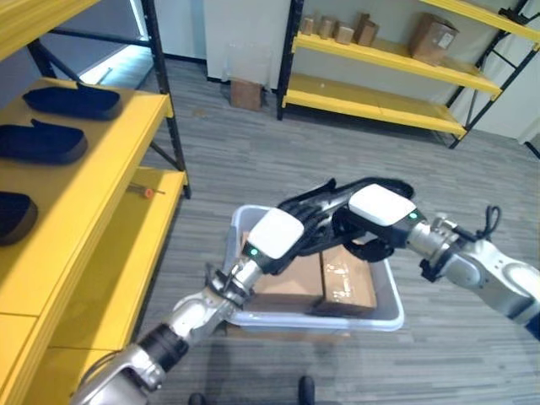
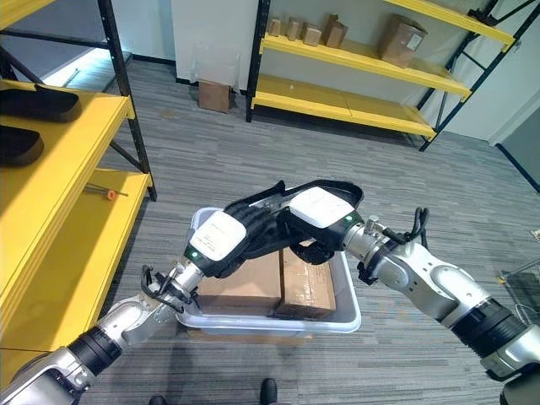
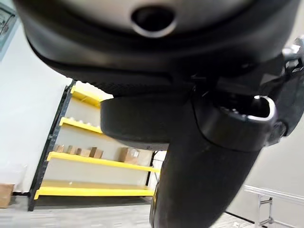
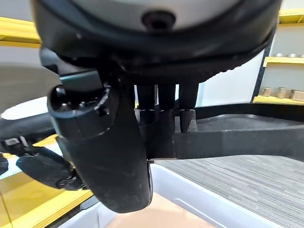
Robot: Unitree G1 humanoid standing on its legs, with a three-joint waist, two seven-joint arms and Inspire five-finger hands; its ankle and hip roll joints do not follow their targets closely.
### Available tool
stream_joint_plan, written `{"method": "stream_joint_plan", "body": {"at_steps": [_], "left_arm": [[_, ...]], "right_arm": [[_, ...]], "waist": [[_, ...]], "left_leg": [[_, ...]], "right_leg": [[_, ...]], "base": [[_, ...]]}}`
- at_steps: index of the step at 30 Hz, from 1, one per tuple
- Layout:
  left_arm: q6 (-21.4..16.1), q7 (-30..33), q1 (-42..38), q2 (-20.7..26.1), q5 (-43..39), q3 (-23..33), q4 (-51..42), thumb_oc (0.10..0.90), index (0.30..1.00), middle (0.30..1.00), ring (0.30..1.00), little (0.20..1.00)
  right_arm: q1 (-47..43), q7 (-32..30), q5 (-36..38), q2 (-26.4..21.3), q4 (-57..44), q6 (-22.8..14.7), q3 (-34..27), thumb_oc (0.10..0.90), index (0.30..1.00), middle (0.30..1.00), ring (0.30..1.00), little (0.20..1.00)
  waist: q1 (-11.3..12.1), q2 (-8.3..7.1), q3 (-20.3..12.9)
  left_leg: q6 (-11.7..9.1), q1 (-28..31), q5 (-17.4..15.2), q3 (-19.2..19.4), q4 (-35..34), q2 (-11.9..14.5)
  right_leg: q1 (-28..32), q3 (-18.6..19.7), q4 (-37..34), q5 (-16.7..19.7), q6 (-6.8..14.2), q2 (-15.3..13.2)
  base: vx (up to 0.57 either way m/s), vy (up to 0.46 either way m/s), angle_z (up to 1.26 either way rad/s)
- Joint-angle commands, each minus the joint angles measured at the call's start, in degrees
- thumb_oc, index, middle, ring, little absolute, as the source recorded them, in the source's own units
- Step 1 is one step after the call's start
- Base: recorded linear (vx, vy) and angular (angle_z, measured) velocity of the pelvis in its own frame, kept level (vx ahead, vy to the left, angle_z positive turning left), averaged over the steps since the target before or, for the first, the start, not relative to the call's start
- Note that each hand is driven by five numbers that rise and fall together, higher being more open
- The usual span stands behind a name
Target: Move parts from the plastic box to the shelf.
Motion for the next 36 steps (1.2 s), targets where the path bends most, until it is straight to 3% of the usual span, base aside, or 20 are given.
{"method": "stream_joint_plan", "body": {"at_steps": [1,17,18,19,29,31,36], "left_arm": [[0.45,4.89,-8.86,-2.96,-2.98,0.74,1.01,0.4,0.3,0.3,0.3,0.3],[0.1,5.55,-6.46,-2.46,-4.57,4.02,-2.36,0.4,0.3,0.3,0.3,0.3],[0.04,5.49,-6.06,-2.39,-4.81,4.45,-2.65,0.4,0.3,0.3,0.3,0.3],[0.04,5.43,-5.49,-2.3,-5.08,4.95,-2.85,0.4,0.3,0.3,0.3,0.3],[1.07,5.82,1.52,0.44,-6.82,13.08,-4.63,0.4,0.3,0.3,0.3,0.3],[1.23,6.18,4.79,1.87,-7.87,17.53,-5.34,0.4,0.3,0.3,0.3,0.3],[0.31,5.94,11.88,3.91,-10.62,24.06,-6.29,0.4,0.3,0.3,0.3,0.3]], "right_arm": [[-12.9,-7.49,5.51,0.53,-3.56,0.08,-3.74,0.4,0.3,0.3,0.3,0.3],[-11.4,-7.08,5.51,0.14,-5.04,-0.12,-5.14,0.4,0.3,0.3,0.3,0.3],[-10.89,-7.15,5.69,0.32,-5.15,-0.08,-5.68,0.49,0.426,0.426,0.426,0.426],[-10.19,-7.13,6.01,0.68,-5.18,-0.09,-6.27,0.9,1.0,1.0,1.0,1.0],[2.34,-6.57,7.31,4.37,-7.11,0.56,-16.19,0.9,1.0,1.0,1.0,1.0],[8.19,-6.18,8.95,6.52,-8.85,0.39,-21.14,0.9,1.0,1.0,1.0,1.0],[16.06,-4.81,12.99,11.44,-10.94,-0.28,-26.57,0.9,1.0,1.0,1.0,1.0]], "waist": [[1.01,-0.13,-2.23],[0.88,0.52,-2.36],[0.89,0.56,-2.26],[0.89,0.78,-2.34],[0.86,2.51,-2.94],[0.81,3.42,-3.1],[0.8,5.15,-3.77]], "left_leg": [[0.2,2.8,-3.19,-1.71,-0.45,3.26],[0.49,3.36,-3.65,-1.33,-0.45,2.92],[0.59,3.24,-3.18,-1.21,-0.45,2.85],[0.52,3.53,-3.69,-1.19,-0.45,2.86],[0.7,4.37,-3.91,-1.19,-0.45,2.56],[0.77,4.29,-3.41,-1.15,-0.45,2.37],[0.5,4.62,-3.49,-1.02,-0.45,2.34]], "right_leg": [[2.28,-1.09,1.73,-0.12,2.5,-0.85],[2.64,-0.85,1.88,-0.21,2.53,-1.19],[2.44,-0.82,1.99,0.09,2.39,-1.25],[2.68,-0.76,1.96,-0.23,2.53,-1.24],[3.39,-0.79,2.21,-0.64,2.46,-1.45],[3.32,-0.77,2.32,-0.27,2.34,-1.61],[3.58,-0.48,2.1,-0.53,2.24,-1.7]], "base": [[0.03,0.0,-0.02],[0.01,0.001,0.0],[0.03,0.006,-0.02],[0.0,0.0,0.0],[0.01,-0.005,-0.01],[0.0,-0.01,0.02],[0.0,-0.024,0.0]]}}
